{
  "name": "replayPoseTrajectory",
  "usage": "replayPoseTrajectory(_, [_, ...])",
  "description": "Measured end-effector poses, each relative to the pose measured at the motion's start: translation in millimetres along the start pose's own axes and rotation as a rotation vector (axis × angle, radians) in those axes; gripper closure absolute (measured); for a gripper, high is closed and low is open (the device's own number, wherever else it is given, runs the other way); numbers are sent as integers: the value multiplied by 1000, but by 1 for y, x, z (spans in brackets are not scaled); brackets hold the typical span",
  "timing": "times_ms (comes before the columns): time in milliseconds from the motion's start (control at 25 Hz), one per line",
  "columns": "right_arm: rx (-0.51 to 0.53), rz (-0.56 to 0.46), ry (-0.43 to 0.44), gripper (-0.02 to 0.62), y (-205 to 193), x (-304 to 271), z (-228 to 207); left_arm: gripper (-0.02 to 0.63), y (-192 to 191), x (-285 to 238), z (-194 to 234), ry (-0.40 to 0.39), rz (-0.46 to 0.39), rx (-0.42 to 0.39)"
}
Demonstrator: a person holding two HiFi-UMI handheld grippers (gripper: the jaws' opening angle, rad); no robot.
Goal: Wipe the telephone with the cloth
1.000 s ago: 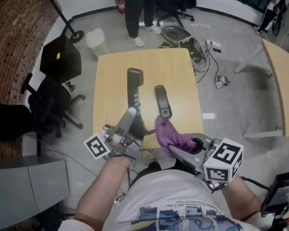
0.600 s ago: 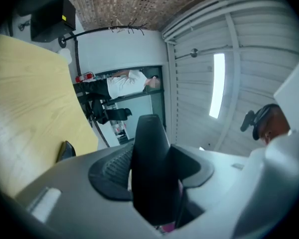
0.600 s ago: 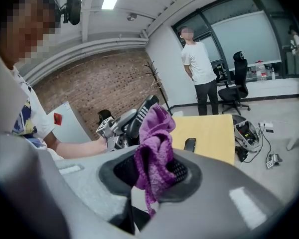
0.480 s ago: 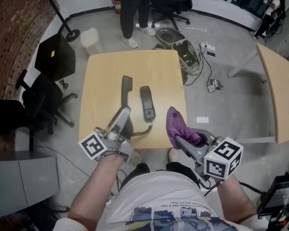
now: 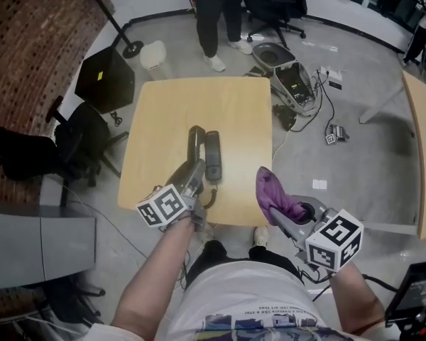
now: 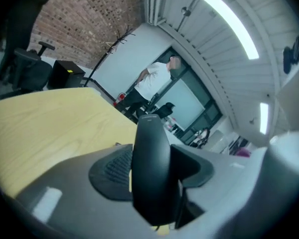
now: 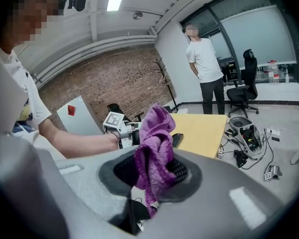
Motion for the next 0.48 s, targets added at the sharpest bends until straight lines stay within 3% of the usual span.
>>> replayPoseTrajectory(120, [5, 19, 13, 511, -8, 7, -14, 356, -10, -19, 3, 113, 25, -51])
replayPoseTrajectory(480, [-5, 51, 6, 511, -19, 16, -41, 356, -23, -66, 20, 337, 148, -237])
Point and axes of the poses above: the fingertips, and each gripper's own axes: x backward along the fingers, z to its left, y out of its top, the point moved 8 cm from there along x, backward along the fingers, and after that the axes turned 4 degrees about z, right-handed, at the moved point
